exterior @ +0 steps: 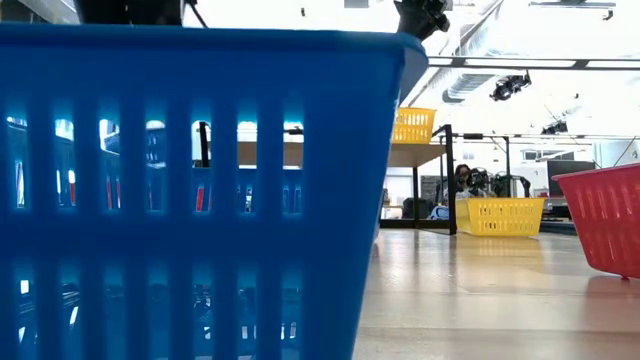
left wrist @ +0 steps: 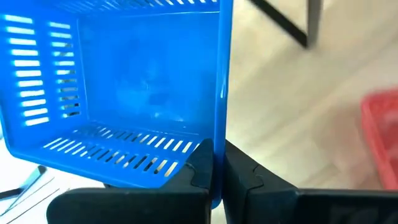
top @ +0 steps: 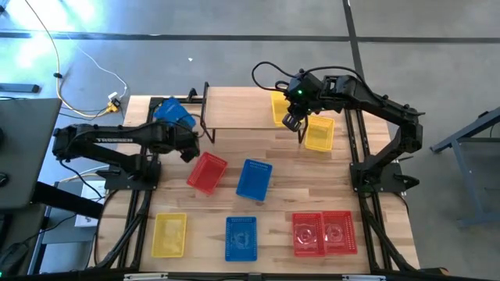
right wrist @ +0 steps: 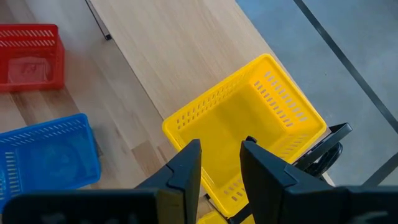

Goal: Stack baskets on shelf by color
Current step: Put the top blue basket on the shelf

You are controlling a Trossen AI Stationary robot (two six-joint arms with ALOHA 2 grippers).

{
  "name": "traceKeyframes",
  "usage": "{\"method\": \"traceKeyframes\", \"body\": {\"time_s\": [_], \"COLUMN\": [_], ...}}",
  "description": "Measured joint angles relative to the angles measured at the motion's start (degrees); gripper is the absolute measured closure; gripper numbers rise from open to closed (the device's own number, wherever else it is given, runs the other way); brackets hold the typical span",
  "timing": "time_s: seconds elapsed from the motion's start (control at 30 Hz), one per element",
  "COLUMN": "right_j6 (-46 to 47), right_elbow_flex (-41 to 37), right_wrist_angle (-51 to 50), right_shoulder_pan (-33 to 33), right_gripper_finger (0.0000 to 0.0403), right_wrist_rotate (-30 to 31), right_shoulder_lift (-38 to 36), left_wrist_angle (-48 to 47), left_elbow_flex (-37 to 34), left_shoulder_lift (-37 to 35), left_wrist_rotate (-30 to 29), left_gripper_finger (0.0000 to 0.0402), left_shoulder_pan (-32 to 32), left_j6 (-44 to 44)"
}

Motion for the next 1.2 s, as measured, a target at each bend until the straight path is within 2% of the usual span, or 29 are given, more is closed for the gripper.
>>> {"method": "traceKeyframes", "body": {"time_s": [0.27, 0.43, 0.57, 0.77, 0.93, 1.2], "right_j6": [-0.11, -0.12, -0.13, 0.05, 1.36, 1.53], "right_elbow_flex": [-0.02, -0.01, -0.01, 0.0, 0.01, -0.02], "right_wrist_angle": [-0.01, 0.0, 0.02, 0.02, 0.02, 0.02], "right_shoulder_pan": [0.0, 0.0, 0.0, 0.0, 0.0, 0.0], "right_gripper_finger": [0.0304, 0.0304, 0.0304, 0.0304, 0.0304, 0.0304], "right_wrist_rotate": [-0.09, -0.09, -0.09, -0.09, -0.11, -0.11], "right_shoulder_lift": [0.01, 0.0, -0.01, 0.0, 0.01, 0.0], "left_wrist_angle": [-1.51, 0.05, 3.18, 7.44, 6.76, 5.9], "left_elbow_flex": [9.84, 18.19, 24.18, 29.81, 30.44, 30.41], "left_shoulder_lift": [-0.62, -0.4, -0.4, 0.03, 2.9, 10.11], "left_wrist_rotate": [-4.18, -3.59, 1.85, 13.12, 15.88, 15.45], "left_gripper_finger": [0.04, 0.04, 0.04, 0.04, 0.0401, 0.0401], "left_shoulder_pan": [6.06, 8.93, 9.48, 9.44, 9.4, 9.4], "left_j6": [8.69, 21.98, 34.59, 46.72, 49.93, 49.94]}}
